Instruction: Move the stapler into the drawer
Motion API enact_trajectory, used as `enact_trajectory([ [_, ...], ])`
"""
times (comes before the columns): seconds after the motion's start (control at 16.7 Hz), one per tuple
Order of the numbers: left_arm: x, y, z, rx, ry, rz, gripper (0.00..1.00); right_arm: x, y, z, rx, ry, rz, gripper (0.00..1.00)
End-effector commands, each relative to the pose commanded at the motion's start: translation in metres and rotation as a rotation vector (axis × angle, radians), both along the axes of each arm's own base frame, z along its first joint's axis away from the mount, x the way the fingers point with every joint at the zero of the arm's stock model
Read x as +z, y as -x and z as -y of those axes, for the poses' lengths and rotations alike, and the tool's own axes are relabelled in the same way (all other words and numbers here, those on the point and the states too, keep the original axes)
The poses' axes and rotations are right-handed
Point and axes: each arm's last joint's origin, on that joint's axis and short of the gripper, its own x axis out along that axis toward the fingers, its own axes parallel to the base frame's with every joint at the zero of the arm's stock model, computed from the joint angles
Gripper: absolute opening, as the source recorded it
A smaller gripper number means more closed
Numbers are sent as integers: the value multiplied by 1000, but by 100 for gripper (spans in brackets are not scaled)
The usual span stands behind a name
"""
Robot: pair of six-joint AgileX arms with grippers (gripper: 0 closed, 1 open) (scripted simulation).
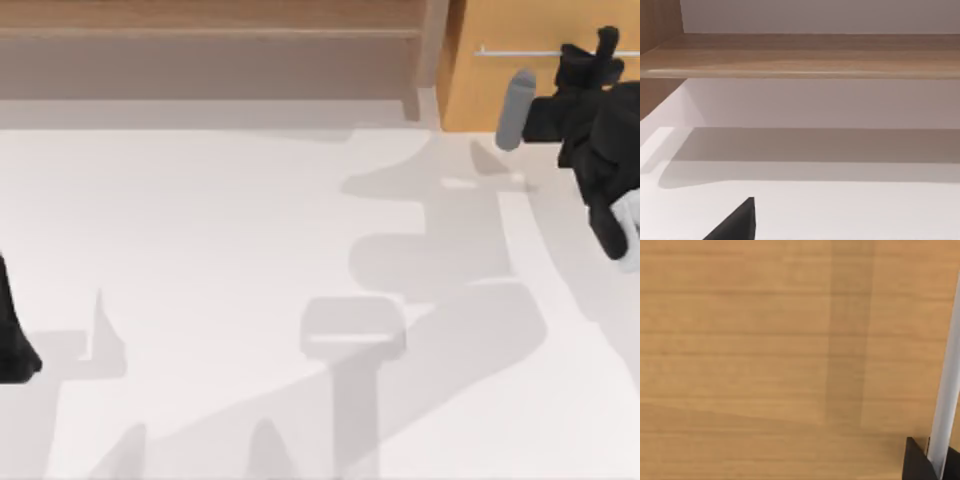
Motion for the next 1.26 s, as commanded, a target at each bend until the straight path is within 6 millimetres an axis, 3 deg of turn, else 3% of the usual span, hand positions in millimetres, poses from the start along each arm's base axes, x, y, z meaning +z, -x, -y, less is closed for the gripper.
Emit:
enact_trajectory([
  [0.12, 0, 0, 0, 0, 0, 0, 100, 0, 0, 0, 0, 0, 0, 0],
  [0.9, 0, 0, 0, 0, 0, 0, 100, 0, 0, 0, 0, 0, 0, 98],
  [1.26, 0, 0, 0, 0, 0, 0, 100, 0, 0, 0, 0, 0, 0, 100],
])
